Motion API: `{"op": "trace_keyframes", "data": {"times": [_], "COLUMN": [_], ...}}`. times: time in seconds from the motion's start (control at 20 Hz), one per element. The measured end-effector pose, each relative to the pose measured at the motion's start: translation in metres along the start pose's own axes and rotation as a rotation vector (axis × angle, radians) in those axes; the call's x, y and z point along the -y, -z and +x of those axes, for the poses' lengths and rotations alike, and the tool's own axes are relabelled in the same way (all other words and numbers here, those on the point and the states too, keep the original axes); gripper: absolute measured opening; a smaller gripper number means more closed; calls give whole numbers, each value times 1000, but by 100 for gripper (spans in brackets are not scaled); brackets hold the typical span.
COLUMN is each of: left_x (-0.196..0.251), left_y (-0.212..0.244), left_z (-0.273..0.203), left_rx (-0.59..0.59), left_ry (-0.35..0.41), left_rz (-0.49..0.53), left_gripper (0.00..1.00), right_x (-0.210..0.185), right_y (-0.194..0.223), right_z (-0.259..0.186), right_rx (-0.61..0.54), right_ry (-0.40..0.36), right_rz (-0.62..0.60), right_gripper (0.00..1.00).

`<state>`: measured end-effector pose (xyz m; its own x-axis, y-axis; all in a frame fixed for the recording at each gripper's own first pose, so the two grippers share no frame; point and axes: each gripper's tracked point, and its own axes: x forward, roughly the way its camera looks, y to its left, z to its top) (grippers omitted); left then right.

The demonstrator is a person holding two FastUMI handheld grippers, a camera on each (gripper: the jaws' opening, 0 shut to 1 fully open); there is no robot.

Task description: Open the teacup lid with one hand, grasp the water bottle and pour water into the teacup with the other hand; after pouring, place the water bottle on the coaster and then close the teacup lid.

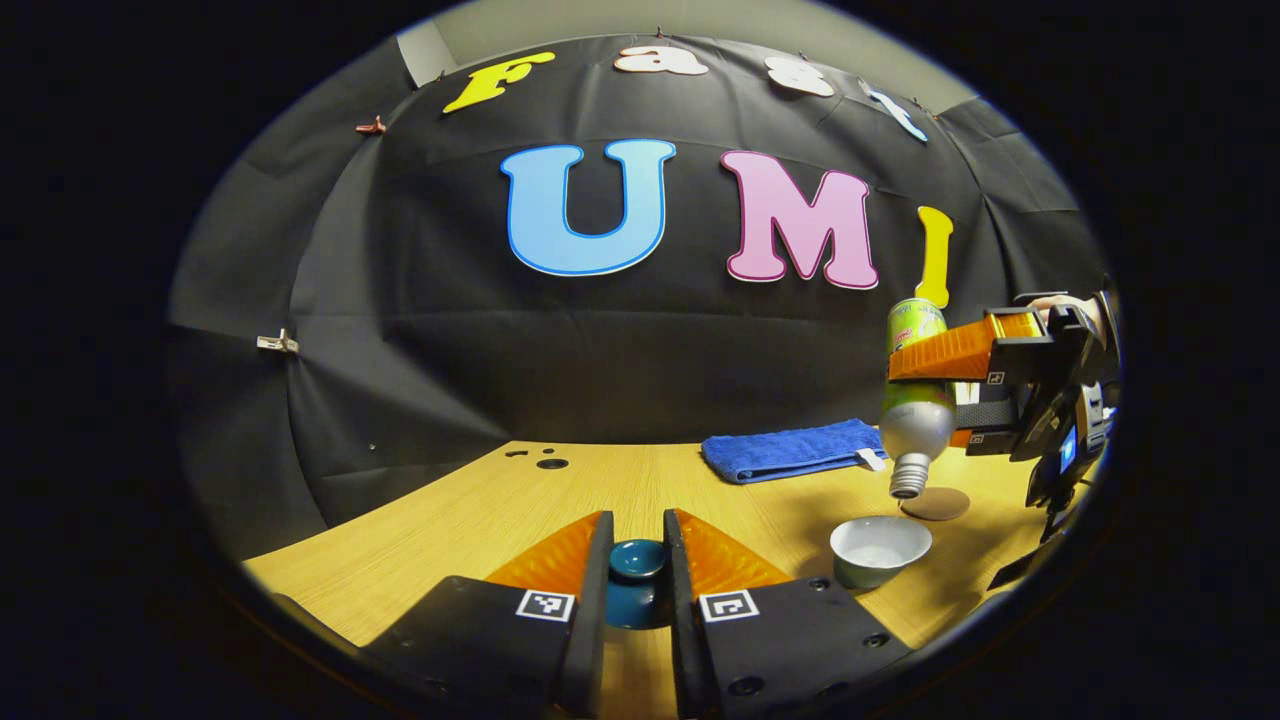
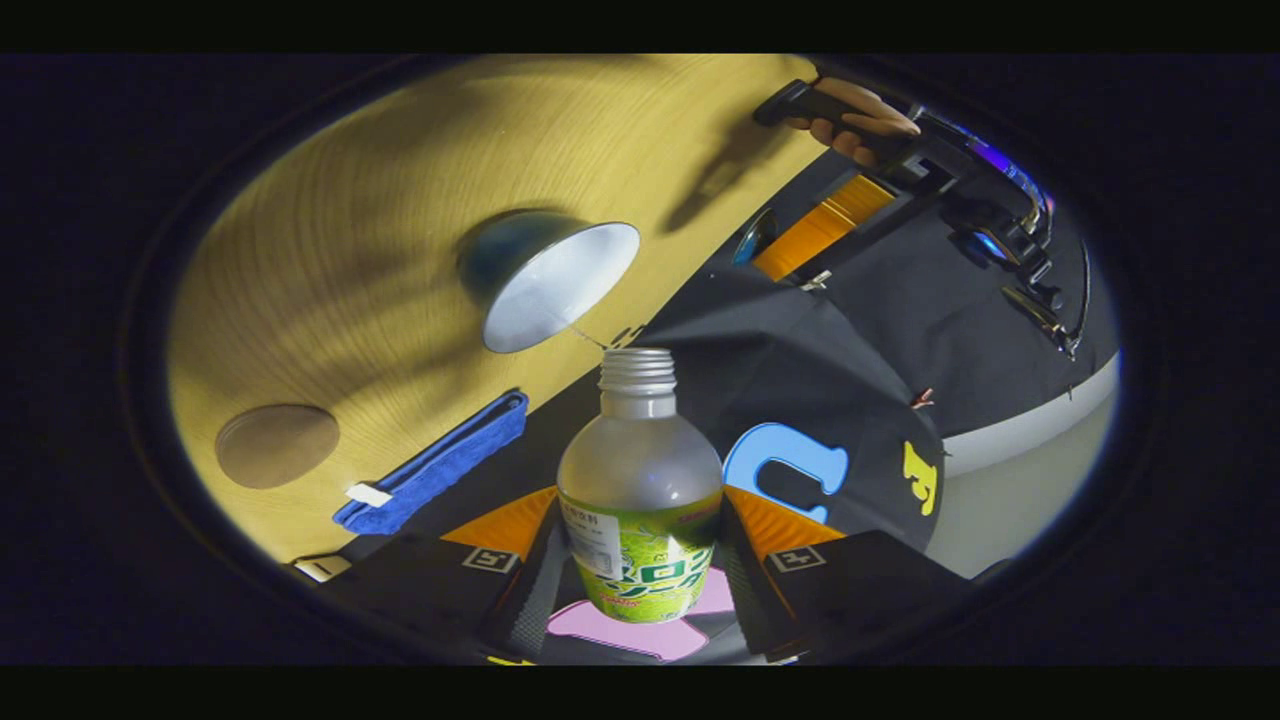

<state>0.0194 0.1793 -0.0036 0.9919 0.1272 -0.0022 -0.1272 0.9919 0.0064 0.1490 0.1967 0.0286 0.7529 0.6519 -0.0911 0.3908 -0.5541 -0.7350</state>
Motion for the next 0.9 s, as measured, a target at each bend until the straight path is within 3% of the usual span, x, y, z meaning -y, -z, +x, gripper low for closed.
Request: {"op": "trace_keyframes", "data": {"times": [0.9], "left_x": [1], "left_y": [0], "left_z": [-1], "left_rx": [1], "left_ry": [-1], "left_rz": [0], "left_gripper": [31], "right_x": [8], "right_y": [-1], "right_z": [-1], "right_rx": [-9], "right_ry": [28], "right_rz": [-24], "right_gripper": [76]}}
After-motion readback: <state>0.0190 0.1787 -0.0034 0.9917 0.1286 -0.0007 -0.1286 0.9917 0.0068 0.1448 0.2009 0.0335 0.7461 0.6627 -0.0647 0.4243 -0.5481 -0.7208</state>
